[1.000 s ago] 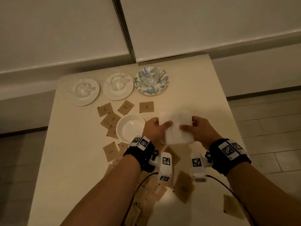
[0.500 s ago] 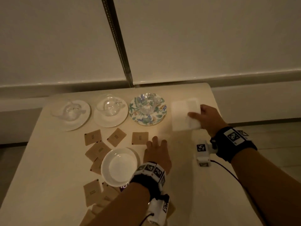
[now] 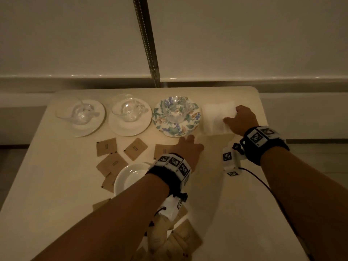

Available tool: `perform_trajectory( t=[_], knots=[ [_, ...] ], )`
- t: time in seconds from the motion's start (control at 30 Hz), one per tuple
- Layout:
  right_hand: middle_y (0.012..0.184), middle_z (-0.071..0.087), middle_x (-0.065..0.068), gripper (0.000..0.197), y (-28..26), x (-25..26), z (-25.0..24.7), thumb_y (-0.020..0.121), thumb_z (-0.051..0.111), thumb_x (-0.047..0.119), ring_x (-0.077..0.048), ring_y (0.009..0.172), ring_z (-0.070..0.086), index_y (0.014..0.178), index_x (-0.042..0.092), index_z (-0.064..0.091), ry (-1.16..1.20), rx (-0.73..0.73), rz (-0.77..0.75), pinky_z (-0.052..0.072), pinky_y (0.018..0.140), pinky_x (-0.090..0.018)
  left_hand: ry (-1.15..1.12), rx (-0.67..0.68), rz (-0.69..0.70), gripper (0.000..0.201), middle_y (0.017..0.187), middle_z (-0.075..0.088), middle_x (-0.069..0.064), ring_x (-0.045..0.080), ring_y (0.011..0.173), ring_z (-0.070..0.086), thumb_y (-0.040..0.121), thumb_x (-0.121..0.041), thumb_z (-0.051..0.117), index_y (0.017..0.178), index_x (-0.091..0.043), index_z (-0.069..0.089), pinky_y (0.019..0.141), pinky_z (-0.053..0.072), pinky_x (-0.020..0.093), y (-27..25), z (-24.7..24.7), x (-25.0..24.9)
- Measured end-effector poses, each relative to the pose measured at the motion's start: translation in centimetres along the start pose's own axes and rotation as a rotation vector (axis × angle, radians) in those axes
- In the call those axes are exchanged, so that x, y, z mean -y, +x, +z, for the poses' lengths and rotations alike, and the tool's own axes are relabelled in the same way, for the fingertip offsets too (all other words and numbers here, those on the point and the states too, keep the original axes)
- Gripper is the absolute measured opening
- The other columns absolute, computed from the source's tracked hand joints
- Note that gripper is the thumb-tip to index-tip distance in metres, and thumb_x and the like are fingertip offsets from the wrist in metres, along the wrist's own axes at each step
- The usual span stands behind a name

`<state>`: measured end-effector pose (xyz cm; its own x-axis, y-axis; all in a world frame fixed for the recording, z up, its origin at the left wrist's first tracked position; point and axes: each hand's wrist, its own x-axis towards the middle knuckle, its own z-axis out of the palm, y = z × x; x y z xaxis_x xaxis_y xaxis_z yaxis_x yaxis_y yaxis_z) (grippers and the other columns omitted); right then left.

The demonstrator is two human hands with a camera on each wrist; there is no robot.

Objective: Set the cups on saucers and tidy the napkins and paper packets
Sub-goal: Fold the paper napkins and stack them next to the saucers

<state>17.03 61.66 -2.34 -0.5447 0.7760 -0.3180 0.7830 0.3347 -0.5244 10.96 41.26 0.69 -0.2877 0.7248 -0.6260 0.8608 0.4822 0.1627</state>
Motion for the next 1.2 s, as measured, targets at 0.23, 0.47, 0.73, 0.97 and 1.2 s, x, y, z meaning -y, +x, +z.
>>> perform_trajectory(
  t=[0.23,0.47,0.73,0.97,1.2],
  knots=[
    [0.159,0.016,-0.01,0.08,-1.8,-0.3,1.6,0.086,0.065,0.051,-0.031,0.145,0.015,0.152,0.031,0.026,-0.151,-0.029,-0.284,0.024,0.114,-0.051,-0.03,0.012,-0.005,0.089,0.16,0.002,0.011,0.039,0.144,0.01,0.083,-0.037,0.073,0.152,-0.03,0.017,0.109,0.03,0.056,1.0,1.4,-0.1],
    [0.164,-0.011,-0.003,0.076,-1.6,-0.9,4.2,0.093,0.044,0.061,-0.026,0.15,-0.008,0.154,0.036,0.007,-0.36,0.129,-0.266,0.008,0.119,-0.051,-0.059,-0.028,-0.082,0.148,0.137,-0.059,0.008,0.036,0.125,-0.052,0.058,-0.08,0.07,0.127,-0.033,-0.053,0.105,-0.027,0.06,1.6,7.2,-1.6],
    [0.164,-0.005,-0.006,0.074,-1.4,-0.8,5.1,0.093,0.045,0.059,-0.028,0.15,-0.005,0.154,0.033,0.011,-0.305,0.035,-0.282,0.007,0.119,-0.05,-0.115,-0.057,-0.082,0.152,0.119,-0.07,0.001,0.032,0.11,-0.062,0.052,-0.081,0.072,0.12,-0.038,-0.057,0.078,-0.048,0.05,1.8,7.5,-1.4],
    [0.162,0.009,-0.011,0.076,-1.3,-0.2,4.9,0.088,0.056,0.056,-0.031,0.149,0.007,0.151,0.028,0.024,-0.269,-0.056,-0.285,0.02,0.116,-0.052,-0.082,-0.055,-0.079,0.149,0.129,-0.063,0.003,0.031,0.114,-0.059,0.052,-0.084,0.068,0.133,-0.036,-0.047,0.081,-0.047,0.05,1.1,6.9,-1.4],
    [0.163,-0.009,-0.004,0.111,-0.7,2.2,3.7,0.07,0.069,0.069,-0.034,0.149,-0.006,0.153,0.034,0.005,-0.393,0.095,-0.244,0.015,0.113,-0.067,-0.098,-0.057,-0.05,0.151,0.127,-0.066,0.0,0.028,0.112,-0.064,0.048,-0.085,0.069,0.13,-0.04,-0.05,0.078,-0.05,0.046,1.4,7.3,-0.9]
  ],
)
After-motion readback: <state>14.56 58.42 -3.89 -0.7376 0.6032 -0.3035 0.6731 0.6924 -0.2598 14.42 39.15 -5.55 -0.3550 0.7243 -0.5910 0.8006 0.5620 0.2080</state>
